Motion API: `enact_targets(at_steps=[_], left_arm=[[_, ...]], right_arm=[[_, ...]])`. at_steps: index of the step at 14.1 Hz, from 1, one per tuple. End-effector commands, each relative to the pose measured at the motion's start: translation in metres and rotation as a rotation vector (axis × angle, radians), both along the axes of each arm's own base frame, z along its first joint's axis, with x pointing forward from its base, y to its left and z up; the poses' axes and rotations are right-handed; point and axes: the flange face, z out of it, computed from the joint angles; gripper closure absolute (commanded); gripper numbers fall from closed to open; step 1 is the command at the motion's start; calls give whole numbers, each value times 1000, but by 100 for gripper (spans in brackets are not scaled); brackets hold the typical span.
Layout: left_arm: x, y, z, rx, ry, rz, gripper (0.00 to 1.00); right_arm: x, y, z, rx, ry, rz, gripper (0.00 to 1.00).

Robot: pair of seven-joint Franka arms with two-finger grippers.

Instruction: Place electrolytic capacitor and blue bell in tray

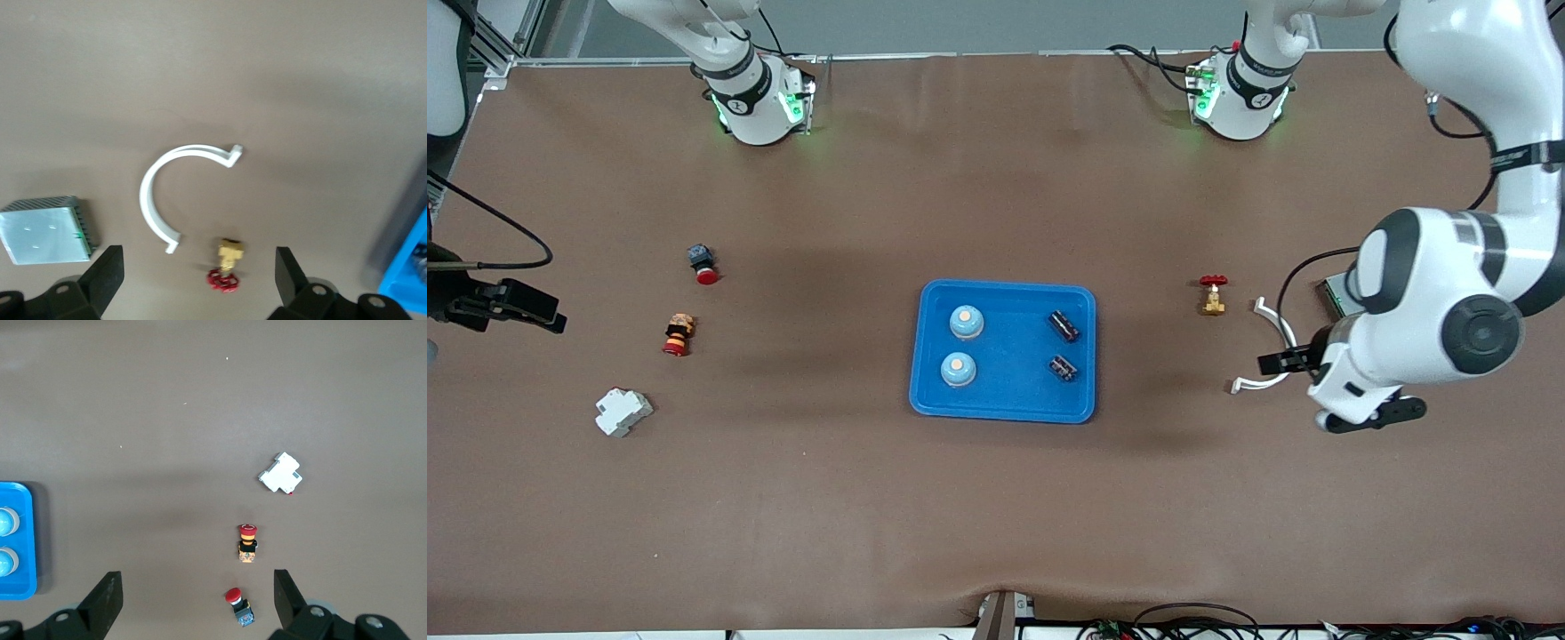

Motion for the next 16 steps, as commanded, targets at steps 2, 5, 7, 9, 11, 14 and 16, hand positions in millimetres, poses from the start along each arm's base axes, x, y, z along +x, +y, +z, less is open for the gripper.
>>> enact_targets(at_steps=[2, 5, 7, 9, 11, 14, 16], left_arm=[[-30, 27, 35, -26, -31, -72, 0], [-49, 49, 83, -29, -90, -55, 0], [-58, 51, 110, -29, -125, -65, 0], [-70, 49, 143, -32, -154, -84, 0], [-74, 46, 175, -31, -211, -103, 0], [-70, 44, 204, -34, -278, -110, 0], [-69, 27, 221, -32, -313, -135, 0]], right_arm=[[-23, 3, 17, 13, 17, 11, 0], [-29, -1, 21, 14, 32, 4, 0], [-37, -1, 26, 15, 30, 4, 0], [-46, -7, 24, 17, 33, -10, 0], [-51, -7, 23, 19, 38, -15, 0], [-58, -5, 26, 19, 36, -14, 0], [-63, -4, 27, 19, 37, -12, 0]])
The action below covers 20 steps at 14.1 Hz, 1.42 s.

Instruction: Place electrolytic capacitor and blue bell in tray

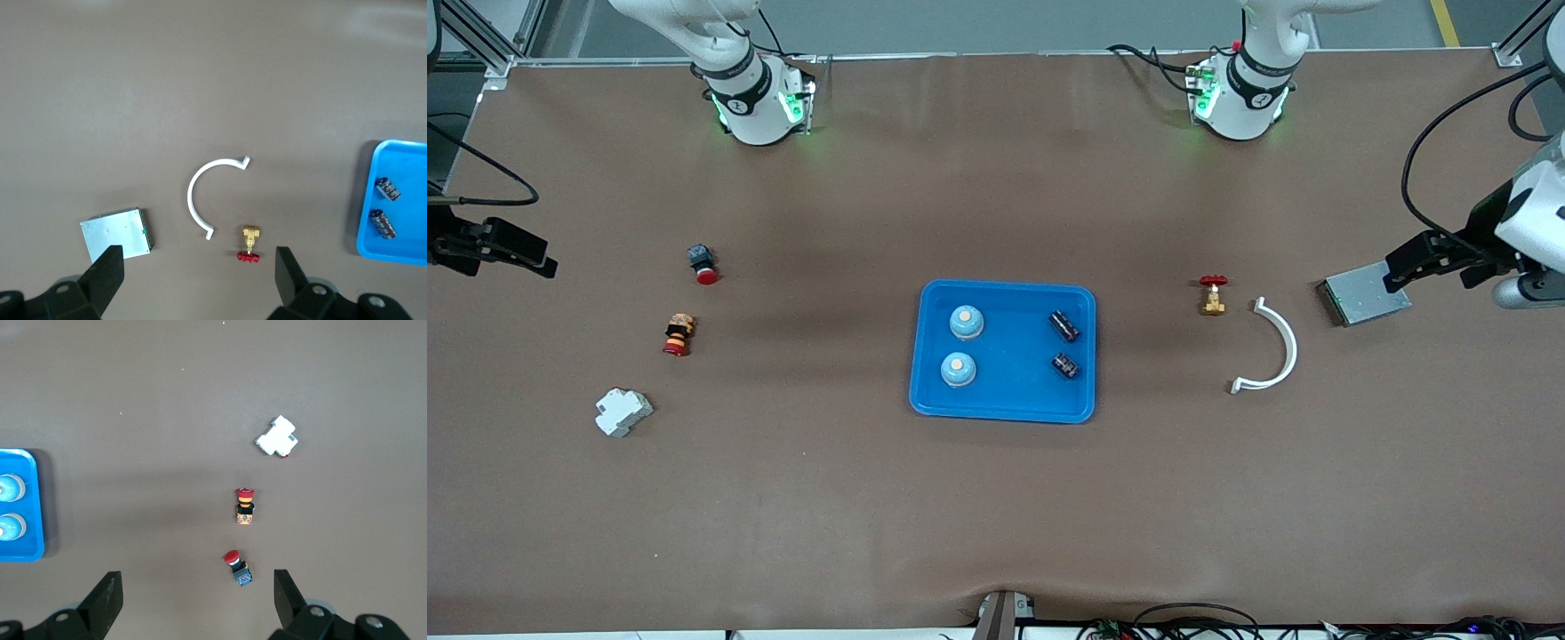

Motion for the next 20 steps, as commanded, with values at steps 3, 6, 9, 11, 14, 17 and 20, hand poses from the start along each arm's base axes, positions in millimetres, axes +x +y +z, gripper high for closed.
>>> enact_targets(at_steps=[3, 6, 9, 11, 14, 17, 20], left_arm=[[0, -22, 17, 8, -26, -55, 0], [-2, -18, 25, 12, -47, -48, 0], [1, -17, 25, 8, -60, -42, 0], [4, -9, 24, 10, -68, -35, 0], [5, -9, 37, 8, -95, -20, 0], [2, -7, 38, 8, -77, -18, 0], [-1, -9, 34, 1, -41, -20, 0]], right_arm=[[-19, 3, 1, 11, -6, -4, 0], [-22, 6, 0, 12, -2, 1, 0], [-22, 9, -1, 13, -2, 7, 0], [-19, 9, -2, 13, -14, 7, 0], [-20, 6, 1, 37, -22, -5, 0], [-20, 4, 3, 36, -35, -7, 0], [-17, 6, 5, 33, -57, -3, 0]])
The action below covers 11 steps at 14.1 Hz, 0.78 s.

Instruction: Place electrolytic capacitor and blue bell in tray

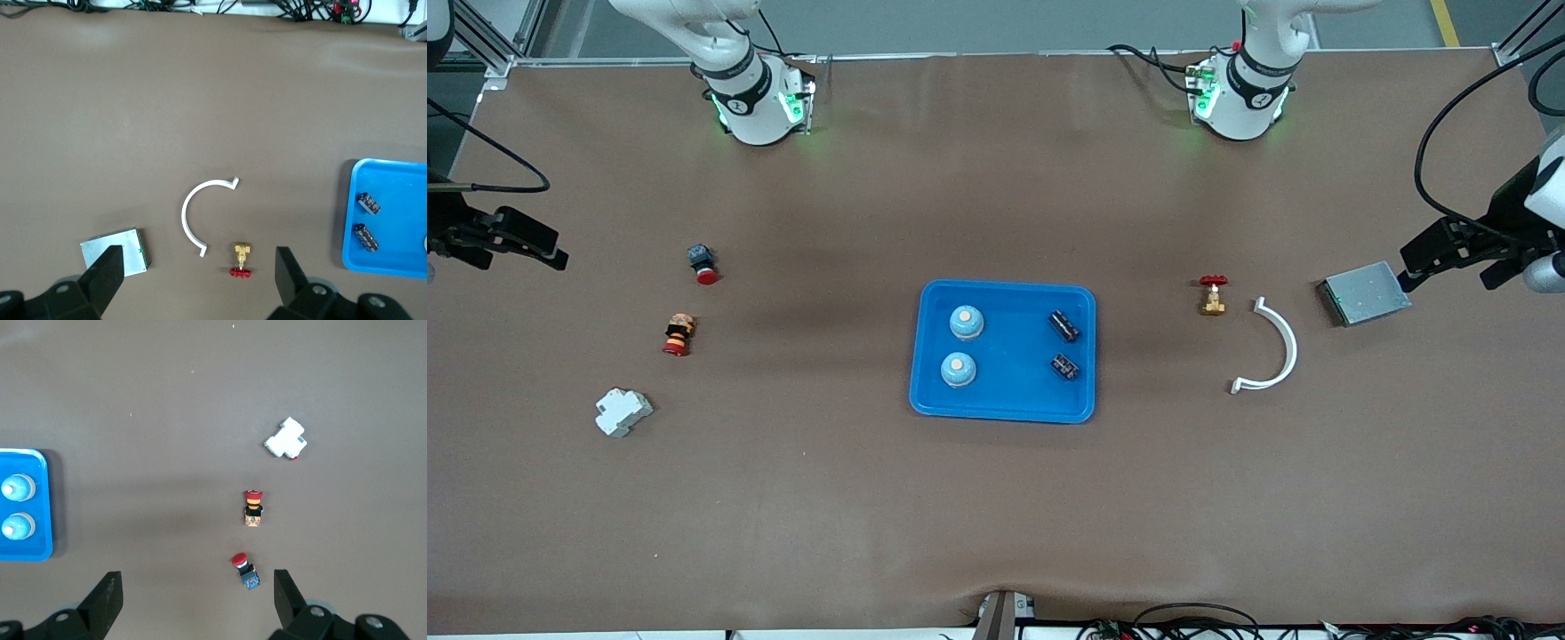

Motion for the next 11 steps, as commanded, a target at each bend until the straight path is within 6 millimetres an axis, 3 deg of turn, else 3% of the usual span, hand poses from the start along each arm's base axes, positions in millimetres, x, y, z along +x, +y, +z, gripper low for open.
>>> enact_targets(at_steps=[1, 11], left_arm=[[-2, 1, 2, 7, 25, -4, 0], [-3, 2, 1, 10, 29, -11, 0]], right_arm=[[-10, 0, 9, 14, -28, -7, 0], [-17, -5, 19, 2, -48, -14, 0]])
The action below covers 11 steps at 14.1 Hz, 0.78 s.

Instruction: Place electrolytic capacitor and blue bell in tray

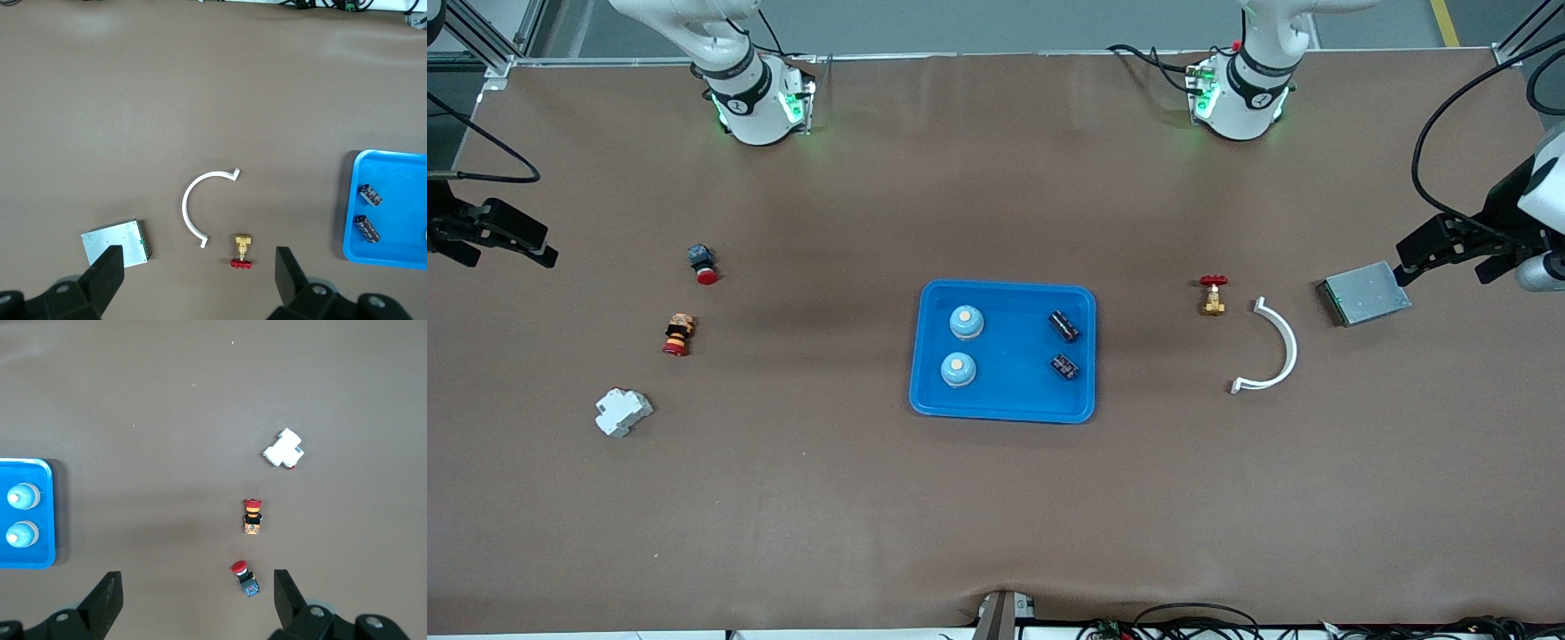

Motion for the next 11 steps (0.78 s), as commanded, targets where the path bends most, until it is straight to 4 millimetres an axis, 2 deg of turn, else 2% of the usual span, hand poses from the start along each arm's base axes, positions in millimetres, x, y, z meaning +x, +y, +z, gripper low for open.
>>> enact_targets(at_steps=[1, 11], left_arm=[[-1, 2, 3, 9, 8, -12, 0], [0, 2, 1, 8, 13, -6, 0]], right_arm=[[-11, -6, 5, 2, -12, -15, 0], [-17, -11, -1, -13, -9, -23, 0]])
